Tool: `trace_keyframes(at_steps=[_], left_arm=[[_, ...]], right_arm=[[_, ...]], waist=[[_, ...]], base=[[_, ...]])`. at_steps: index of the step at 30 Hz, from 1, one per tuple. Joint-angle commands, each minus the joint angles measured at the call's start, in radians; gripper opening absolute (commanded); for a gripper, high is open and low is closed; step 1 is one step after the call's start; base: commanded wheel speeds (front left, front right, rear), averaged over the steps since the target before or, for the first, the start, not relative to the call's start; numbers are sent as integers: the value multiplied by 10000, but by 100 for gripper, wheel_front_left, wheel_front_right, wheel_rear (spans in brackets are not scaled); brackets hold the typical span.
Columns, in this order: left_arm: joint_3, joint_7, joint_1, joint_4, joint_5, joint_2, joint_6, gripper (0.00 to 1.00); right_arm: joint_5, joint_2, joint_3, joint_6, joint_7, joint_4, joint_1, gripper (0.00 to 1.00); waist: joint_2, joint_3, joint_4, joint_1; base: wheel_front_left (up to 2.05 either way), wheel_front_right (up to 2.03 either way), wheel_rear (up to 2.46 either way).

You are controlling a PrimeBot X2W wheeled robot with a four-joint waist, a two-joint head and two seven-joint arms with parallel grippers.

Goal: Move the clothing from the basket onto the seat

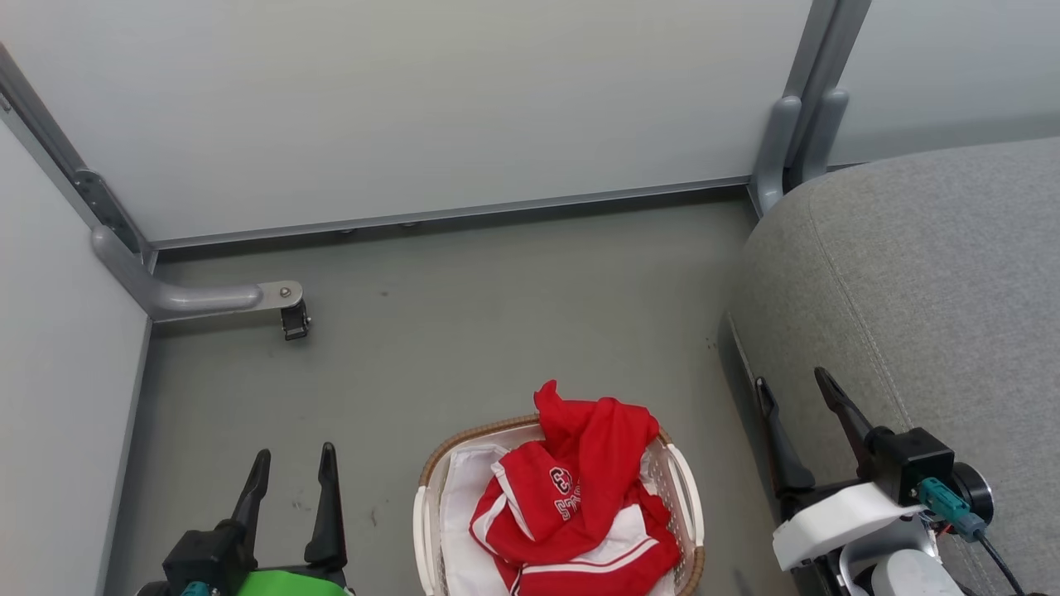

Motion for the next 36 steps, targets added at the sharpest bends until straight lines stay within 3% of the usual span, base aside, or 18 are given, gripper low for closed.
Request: trace_keyframes(at_steps=[1,8,17,24,36], left_arm=[[-72,-35,-197,-74,34,63,20,100],[-848,-24,-1036,-34,598,61,-46,100],[-2135,-24,-3408,1242,1665,61,-118,100],[-3430,-23,-5595,3488,2284,265,-131,100],[-5507,359,-8420,7954,2040,238,-124,100]], right_arm=[[-107,-56,-42,0,-49,-77,-150,100],[-505,-55,-221,-1,-48,-416,-658,100],[-795,-50,-748,-3,-37,-1128,-1719,100],[-588,-46,-1215,-4,-37,-1713,-2564,100],[73,-41,-1187,-4,-37,-2105,-3344,100]], waist=[[17,177,-66,0],[17,1124,-390,0],[17,3138,-957,0],[17,4956,-1384,0],[17,7036,-2185,0]], base=[[0,0,0],[0,0,0],[0,0,0],[0,0,0],[0,0,0]])
